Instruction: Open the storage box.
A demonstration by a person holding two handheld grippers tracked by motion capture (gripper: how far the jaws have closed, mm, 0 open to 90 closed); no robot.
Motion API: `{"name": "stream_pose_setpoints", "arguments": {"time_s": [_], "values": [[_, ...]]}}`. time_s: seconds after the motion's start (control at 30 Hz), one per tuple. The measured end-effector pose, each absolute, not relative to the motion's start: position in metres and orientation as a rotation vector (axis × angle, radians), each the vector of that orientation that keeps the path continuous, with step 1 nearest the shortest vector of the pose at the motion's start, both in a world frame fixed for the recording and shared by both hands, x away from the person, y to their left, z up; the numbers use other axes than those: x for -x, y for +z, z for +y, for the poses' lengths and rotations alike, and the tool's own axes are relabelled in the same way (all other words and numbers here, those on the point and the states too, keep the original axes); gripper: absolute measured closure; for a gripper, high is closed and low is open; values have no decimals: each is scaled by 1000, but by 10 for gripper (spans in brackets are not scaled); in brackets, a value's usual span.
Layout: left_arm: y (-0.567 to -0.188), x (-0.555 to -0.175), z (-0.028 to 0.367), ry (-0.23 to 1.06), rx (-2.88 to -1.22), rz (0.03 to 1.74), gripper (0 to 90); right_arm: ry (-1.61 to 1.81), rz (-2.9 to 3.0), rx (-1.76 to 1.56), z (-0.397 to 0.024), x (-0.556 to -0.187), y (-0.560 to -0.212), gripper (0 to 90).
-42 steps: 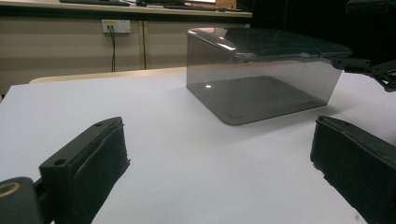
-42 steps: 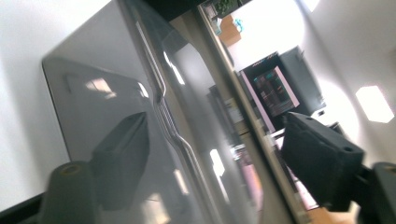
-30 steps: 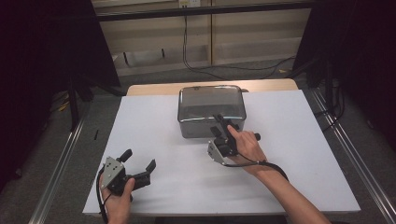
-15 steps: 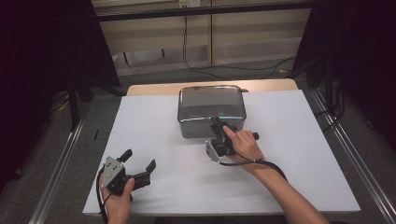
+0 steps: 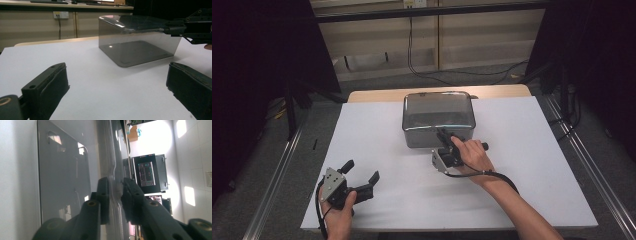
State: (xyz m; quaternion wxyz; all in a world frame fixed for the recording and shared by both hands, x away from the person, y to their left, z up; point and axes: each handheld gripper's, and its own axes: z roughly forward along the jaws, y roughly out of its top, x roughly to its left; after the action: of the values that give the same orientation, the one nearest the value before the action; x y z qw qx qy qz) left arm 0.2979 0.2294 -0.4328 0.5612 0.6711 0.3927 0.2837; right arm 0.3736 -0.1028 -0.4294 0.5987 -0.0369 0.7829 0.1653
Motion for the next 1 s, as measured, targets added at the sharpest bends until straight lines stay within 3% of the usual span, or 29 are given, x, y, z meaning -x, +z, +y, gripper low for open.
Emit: {"name": "stream_pose_setpoints", "arguments": {"time_s": [0.63, 1.0], "values": [[-432, -303, 226, 651, -1603, 919, 48, 383, 1817, 90, -103, -373, -426, 789], [-431, -308, 228, 550, -1592, 907, 53, 388, 1815, 85, -103, -374, -423, 791]]}}
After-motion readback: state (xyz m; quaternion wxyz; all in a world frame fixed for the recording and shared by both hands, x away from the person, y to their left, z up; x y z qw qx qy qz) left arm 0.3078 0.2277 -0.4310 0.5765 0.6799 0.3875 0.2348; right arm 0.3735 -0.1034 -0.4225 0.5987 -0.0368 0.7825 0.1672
